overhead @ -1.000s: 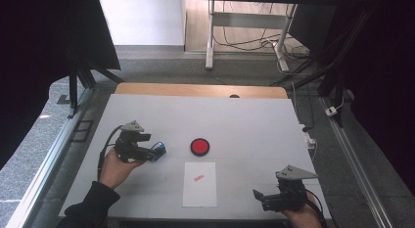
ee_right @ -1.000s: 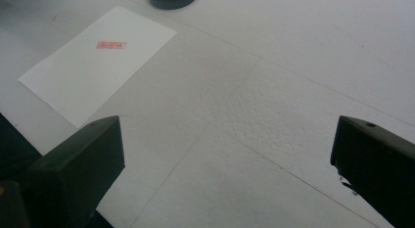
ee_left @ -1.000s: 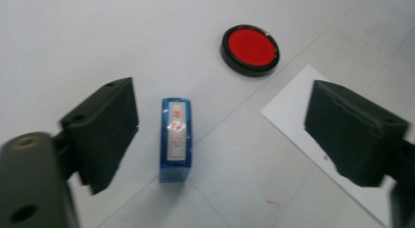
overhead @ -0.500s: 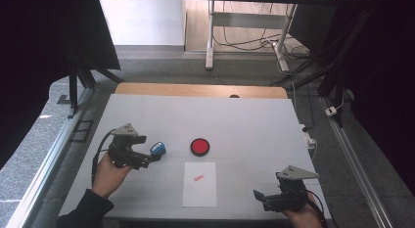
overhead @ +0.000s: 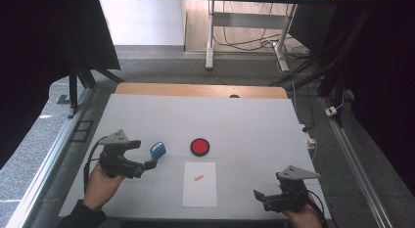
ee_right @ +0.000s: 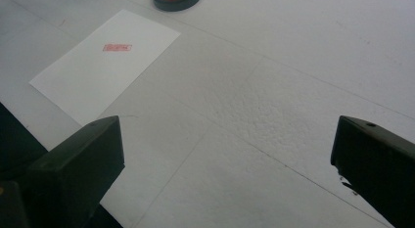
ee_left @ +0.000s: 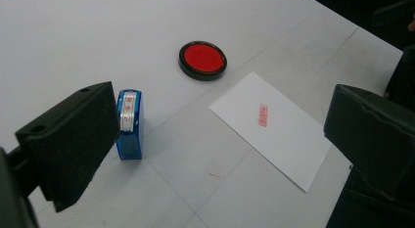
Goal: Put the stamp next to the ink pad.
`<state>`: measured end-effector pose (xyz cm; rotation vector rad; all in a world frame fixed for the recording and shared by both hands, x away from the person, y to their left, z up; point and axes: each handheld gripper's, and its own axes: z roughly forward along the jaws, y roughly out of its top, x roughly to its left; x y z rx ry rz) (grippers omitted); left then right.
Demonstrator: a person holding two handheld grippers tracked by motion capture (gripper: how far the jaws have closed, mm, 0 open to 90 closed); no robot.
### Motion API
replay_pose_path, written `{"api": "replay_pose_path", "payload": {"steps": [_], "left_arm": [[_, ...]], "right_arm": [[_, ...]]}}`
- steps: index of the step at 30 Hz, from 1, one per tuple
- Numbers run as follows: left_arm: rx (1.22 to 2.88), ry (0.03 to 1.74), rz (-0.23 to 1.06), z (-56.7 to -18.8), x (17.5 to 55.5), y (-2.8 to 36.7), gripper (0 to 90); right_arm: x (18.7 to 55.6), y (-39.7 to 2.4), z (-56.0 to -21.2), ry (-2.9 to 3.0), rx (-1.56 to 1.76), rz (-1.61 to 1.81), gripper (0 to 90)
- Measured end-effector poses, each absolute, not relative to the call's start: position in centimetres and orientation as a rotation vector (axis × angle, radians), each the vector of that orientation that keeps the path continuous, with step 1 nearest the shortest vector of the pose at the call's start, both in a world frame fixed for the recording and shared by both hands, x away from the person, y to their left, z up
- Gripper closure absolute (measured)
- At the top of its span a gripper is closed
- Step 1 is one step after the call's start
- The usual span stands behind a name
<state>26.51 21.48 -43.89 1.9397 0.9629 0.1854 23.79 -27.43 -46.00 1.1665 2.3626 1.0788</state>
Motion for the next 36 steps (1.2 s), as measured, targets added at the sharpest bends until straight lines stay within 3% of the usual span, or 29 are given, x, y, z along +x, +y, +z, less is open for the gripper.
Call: {"api": "replay_pose_path", "payload": {"steps": [36], "left_arm": [[1.883, 1.116, 0.227, -46.4, 20.0, 27.1, 0.3]], "right_arm": [[23.7, -27.4, -46.0, 2.362, 1.167, 1.068, 0.0]]}}
